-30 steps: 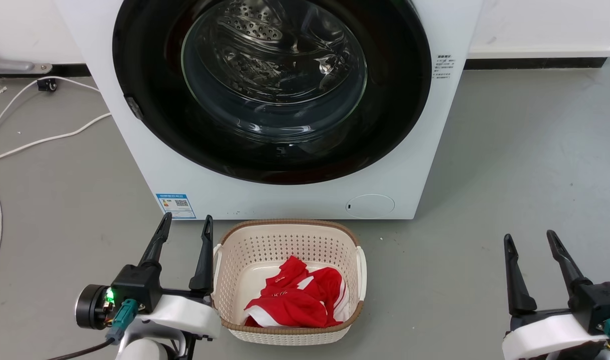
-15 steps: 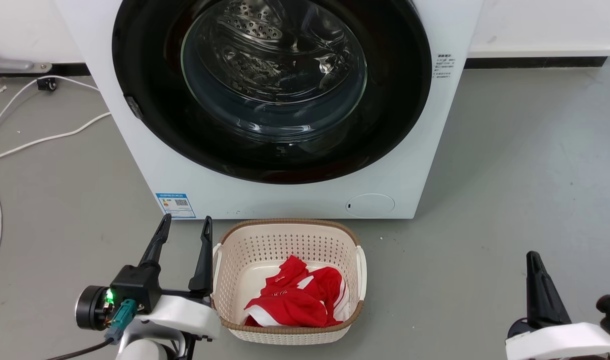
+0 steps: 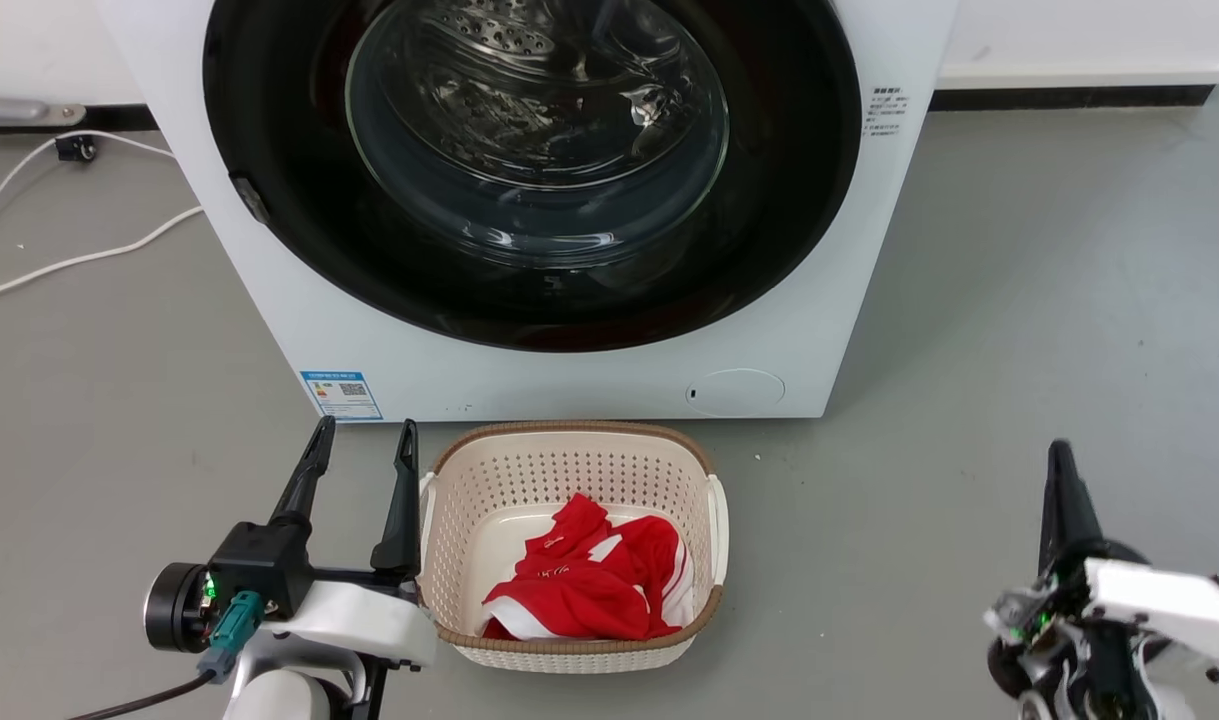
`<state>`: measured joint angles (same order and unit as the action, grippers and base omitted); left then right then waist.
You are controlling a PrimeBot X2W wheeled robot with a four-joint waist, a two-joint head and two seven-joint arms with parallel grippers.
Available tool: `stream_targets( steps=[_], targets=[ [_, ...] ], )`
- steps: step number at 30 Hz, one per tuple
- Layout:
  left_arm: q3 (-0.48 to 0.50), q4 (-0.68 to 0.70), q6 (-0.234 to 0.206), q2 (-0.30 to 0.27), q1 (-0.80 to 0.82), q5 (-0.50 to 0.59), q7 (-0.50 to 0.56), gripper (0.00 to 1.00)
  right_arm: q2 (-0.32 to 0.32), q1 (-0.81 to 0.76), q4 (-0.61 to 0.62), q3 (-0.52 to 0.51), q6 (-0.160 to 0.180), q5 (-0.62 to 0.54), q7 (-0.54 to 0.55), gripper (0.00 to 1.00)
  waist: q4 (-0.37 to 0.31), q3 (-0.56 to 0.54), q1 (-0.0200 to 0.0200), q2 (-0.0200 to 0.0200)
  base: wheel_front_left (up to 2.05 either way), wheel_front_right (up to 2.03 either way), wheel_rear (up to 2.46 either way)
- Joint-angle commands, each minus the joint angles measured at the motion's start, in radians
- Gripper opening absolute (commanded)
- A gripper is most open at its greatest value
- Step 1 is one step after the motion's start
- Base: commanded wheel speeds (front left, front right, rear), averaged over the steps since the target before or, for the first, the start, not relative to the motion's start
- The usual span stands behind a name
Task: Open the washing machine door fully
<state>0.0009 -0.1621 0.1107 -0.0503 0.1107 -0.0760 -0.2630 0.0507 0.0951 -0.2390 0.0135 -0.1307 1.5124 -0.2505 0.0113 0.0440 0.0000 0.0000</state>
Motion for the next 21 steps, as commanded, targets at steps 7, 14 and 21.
stream_targets(
  steps=[7,14,21],
  targets=[
    [-0.002,0.017,-0.005,0.000,0.030,-0.013,-0.003,1.00,0.022,0.172,-0.045,-0.067,0.000,0.284,0.082,0.00,-0.009,0.047,0.0000,0.0000,0.00,0.00,0.00],
    [-0.008,0.043,-0.005,0.000,0.061,-0.019,-0.003,1.00,0.107,0.375,-0.169,-0.094,0.000,0.383,0.169,0.00,-0.002,0.104,0.0000,0.0000,0.00,0.00,0.00],
    [-0.016,0.065,-0.002,0.000,0.103,-0.033,-0.003,1.00,0.217,0.599,-0.325,-0.036,0.000,0.402,0.237,0.00,0.022,0.178,0.0000,0.0000,0.00,0.00,0.00]
  ],
)
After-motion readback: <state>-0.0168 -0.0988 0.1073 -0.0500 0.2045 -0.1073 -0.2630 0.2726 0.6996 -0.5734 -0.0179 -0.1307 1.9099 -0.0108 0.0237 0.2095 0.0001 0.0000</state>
